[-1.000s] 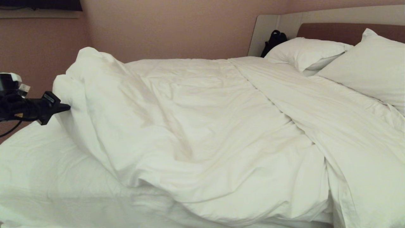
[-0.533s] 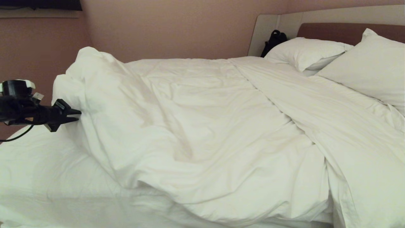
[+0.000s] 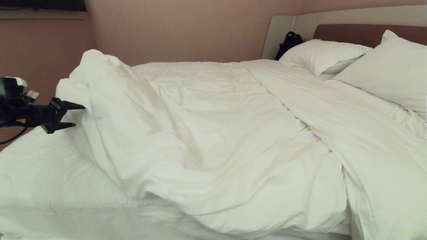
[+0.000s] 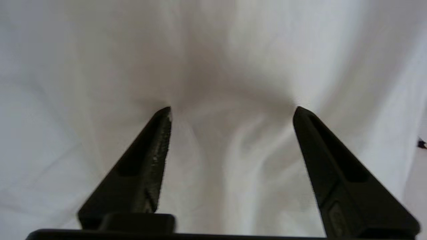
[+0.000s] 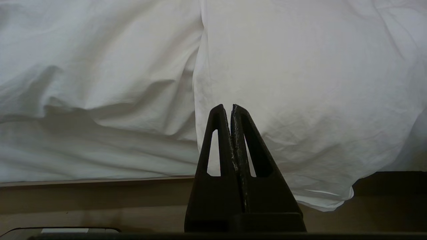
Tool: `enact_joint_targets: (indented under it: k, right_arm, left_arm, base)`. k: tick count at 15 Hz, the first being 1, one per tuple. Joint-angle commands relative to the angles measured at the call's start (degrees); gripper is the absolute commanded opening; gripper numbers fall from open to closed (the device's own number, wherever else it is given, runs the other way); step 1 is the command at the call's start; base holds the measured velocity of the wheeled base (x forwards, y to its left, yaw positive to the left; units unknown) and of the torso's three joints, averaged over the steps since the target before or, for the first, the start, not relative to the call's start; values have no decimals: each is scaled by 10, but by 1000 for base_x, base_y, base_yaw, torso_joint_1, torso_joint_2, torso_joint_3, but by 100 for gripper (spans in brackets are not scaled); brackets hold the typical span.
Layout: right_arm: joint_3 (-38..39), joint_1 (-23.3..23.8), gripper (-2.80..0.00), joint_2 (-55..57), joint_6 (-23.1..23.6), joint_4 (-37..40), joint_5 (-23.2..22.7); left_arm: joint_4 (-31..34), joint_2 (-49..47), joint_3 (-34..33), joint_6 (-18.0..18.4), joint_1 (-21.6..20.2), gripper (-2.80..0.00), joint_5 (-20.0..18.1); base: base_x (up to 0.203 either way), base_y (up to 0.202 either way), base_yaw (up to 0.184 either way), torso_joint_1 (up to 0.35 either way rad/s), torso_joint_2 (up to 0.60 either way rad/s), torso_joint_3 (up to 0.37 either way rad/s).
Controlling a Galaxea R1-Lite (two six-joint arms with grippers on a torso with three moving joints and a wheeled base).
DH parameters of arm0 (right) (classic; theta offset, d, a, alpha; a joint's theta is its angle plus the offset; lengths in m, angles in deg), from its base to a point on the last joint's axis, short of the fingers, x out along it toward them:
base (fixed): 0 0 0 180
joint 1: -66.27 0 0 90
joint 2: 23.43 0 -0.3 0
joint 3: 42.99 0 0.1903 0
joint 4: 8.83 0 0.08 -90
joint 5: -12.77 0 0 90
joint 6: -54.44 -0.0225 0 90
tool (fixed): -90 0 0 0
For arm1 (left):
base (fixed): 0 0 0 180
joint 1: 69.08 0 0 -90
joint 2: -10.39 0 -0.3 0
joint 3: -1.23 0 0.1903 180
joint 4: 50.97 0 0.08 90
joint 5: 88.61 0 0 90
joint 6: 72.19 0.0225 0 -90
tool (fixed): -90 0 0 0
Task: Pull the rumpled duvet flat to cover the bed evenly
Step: Flatten the corners of the folded blanket
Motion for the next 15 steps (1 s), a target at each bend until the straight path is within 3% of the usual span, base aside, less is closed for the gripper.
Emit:
enact_joint_targets:
  k: [1,10,15]
  right_arm:
    - [0,0,-280,0,0,0,0]
    - [0,0,-280,0,0,0,0]
    - [0,0,-280,0,0,0,0]
  left_arm:
    - [1,19,3,-2,-15,0,-1]
    - [-13,-29,5,21,-28,0,4]
    - [-12,-61,1,22,6,0,4]
  base:
    - [0,0,0,0,0,0]
    - [0,0,0,0,0,0]
    - [0,0,0,0,0,0]
